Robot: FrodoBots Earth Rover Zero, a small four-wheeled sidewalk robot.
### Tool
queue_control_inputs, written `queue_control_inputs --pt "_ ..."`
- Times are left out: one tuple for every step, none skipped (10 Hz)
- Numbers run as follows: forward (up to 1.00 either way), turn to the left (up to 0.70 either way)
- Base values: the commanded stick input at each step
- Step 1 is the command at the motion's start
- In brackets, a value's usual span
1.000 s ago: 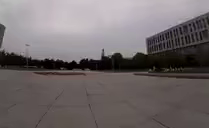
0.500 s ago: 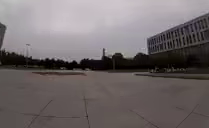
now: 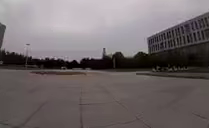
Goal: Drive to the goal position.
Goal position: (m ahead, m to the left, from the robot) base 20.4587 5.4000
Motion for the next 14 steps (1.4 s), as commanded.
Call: queue_control_inputs --pt "0.70 0.01" --pt "0.70 0.01" --pt "0.70 0.01" --pt "0.70 0.01" --pt "0.70 0.01" --pt "0.70 0.01" --pt "0.70 0.01" --pt "0.70 0.01" --pt "0.70 0.01" --pt "0.70 0.01" --pt "0.70 0.01" --pt "0.70 0.01" --pt "0.70 0.01" --pt "0.70 0.01"
